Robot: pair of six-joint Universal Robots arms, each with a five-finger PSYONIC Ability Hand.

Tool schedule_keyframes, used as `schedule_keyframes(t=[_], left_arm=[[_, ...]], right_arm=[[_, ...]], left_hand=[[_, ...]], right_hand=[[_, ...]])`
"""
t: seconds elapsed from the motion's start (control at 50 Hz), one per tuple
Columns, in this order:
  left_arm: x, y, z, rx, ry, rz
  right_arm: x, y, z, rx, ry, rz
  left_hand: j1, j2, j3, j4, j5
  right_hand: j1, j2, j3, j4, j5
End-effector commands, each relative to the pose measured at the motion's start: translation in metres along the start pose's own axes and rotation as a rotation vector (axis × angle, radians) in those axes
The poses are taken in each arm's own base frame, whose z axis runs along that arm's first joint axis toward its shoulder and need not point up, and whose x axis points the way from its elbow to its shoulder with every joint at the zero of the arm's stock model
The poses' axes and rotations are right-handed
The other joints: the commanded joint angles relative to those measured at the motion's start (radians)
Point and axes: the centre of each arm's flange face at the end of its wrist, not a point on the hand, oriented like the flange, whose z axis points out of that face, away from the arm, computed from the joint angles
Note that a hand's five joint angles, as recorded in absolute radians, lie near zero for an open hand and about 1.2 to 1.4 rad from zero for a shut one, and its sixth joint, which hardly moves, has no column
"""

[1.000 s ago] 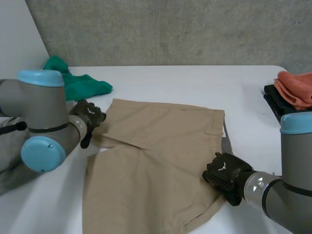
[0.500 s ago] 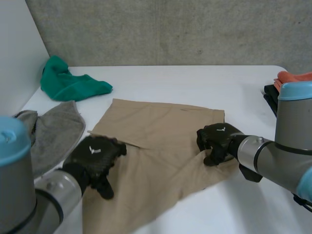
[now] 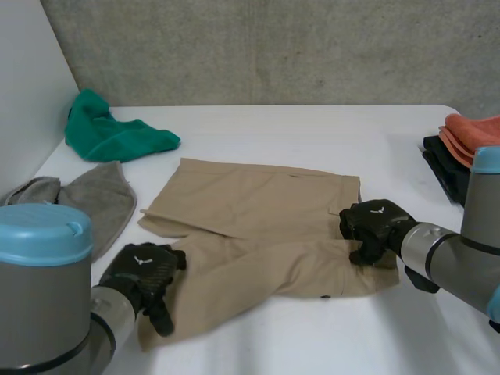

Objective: Fold the laundry.

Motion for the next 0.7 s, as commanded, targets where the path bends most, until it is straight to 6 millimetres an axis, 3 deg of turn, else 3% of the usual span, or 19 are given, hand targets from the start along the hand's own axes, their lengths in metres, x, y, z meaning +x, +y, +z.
schedule_keyframes(t=[0.02,0.12,0.18,0.2,0.22,0.3,0.4,0.46,0.54,0.62,0.7], left_arm=[[-0.01,0.005,0.016,-0.003,-0.067,0.048],[-0.005,0.014,0.023,-0.046,-0.046,0.06],[-0.002,0.019,0.023,-0.07,-0.032,0.068],[-0.001,0.02,0.022,-0.076,-0.03,0.07],[0.0,0.02,0.021,-0.081,-0.025,0.073],[0.003,0.019,0.015,-0.081,-0.014,0.091],[-0.001,0.007,-0.009,-0.069,-0.006,0.158],[-0.003,0.008,-0.028,-0.096,0.007,0.269],[0.001,0.029,-0.052,-0.233,0.091,0.506],[0.005,0.026,-0.052,-0.217,0.11,0.559],[0.004,0.002,-0.025,-0.086,0.041,0.525]], right_arm=[[0.002,-0.001,-0.013,0.021,-0.019,-0.003],[0.001,-0.003,-0.018,0.032,-0.015,-0.006],[0.0,-0.004,-0.02,0.036,-0.014,-0.008],[0.001,-0.004,-0.02,0.039,-0.011,-0.008],[0.001,-0.005,-0.021,0.04,-0.008,-0.007],[0.003,-0.007,-0.025,0.042,-0.005,-0.013],[-0.007,-0.005,-0.045,0.006,-0.028,-0.201],[-0.023,0.008,-0.075,-0.109,-0.099,-0.429],[-0.04,0.032,-0.121,-0.318,-0.278,-0.624],[-0.034,0.024,-0.114,-0.263,-0.207,-0.595],[-0.026,0.013,-0.097,-0.175,-0.112,-0.549]], left_hand=[[0.079,0.076,0.067,0.077,0.079],[0.114,0.111,0.102,0.113,0.114],[0.284,0.281,0.271,0.282,0.284],[0.389,0.386,0.377,0.388,0.389],[0.629,0.625,0.616,0.627,0.628],[1.026,1.023,1.014,1.024,1.026],[1.027,1.024,1.014,1.025,1.027],[1.027,1.024,1.014,1.025,1.027],[1.027,1.024,1.014,1.025,1.027],[1.027,1.024,1.014,1.025,1.027],[1.027,1.024,1.014,1.025,1.027]], right_hand=[[0.34,0.224,0.214,0.204,0.236],[0.34,0.224,0.214,0.204,0.236],[0.34,0.224,0.214,0.204,0.236],[0.34,0.224,0.214,0.204,0.236],[0.34,0.224,0.214,0.204,0.236],[0.34,0.224,0.214,0.204,0.236],[0.34,0.224,0.214,0.204,0.236],[0.34,0.224,0.214,0.204,0.236],[0.34,0.224,0.214,0.204,0.236],[0.34,0.224,0.214,0.204,0.236],[0.34,0.224,0.214,0.204,0.236]])
